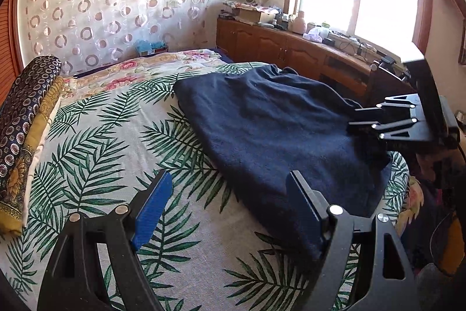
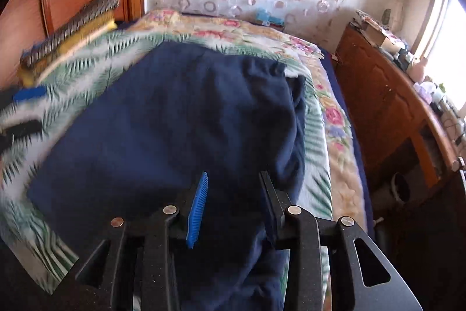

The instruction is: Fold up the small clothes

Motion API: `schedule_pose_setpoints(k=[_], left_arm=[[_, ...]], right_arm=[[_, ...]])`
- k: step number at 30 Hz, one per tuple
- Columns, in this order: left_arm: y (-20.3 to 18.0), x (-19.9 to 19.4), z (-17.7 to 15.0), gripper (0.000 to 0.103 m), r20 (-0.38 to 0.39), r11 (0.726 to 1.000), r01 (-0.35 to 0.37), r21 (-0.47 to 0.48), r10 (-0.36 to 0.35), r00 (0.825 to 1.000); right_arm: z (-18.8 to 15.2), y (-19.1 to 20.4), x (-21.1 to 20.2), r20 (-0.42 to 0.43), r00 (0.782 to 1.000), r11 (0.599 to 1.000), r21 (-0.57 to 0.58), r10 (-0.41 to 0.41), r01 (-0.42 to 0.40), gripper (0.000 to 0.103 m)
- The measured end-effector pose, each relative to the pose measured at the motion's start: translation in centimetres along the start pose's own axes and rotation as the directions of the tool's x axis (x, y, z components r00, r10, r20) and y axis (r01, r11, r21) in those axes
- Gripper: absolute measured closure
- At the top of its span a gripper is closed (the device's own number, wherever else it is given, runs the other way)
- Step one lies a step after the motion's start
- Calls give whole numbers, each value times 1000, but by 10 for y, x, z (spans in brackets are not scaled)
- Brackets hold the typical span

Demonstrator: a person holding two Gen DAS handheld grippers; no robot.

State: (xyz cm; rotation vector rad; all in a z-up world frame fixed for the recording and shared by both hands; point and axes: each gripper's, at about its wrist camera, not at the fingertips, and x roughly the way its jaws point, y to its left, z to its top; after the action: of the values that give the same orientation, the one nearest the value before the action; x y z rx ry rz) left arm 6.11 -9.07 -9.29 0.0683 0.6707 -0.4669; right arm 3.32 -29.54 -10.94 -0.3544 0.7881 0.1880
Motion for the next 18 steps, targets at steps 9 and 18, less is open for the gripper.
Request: schedule_pose_setpoints(k=[9,18], left_arm=[[-12,10,-11,22,-67,1000,24,19,-23,997],[-21,13,-14,22,-96,998,43,36,-39,995]], right_arm=[[-43,-44,-31,-35,999,994,107,-7,10,67],[-54,-42,-59,57,997,985,161,57,-65,67]])
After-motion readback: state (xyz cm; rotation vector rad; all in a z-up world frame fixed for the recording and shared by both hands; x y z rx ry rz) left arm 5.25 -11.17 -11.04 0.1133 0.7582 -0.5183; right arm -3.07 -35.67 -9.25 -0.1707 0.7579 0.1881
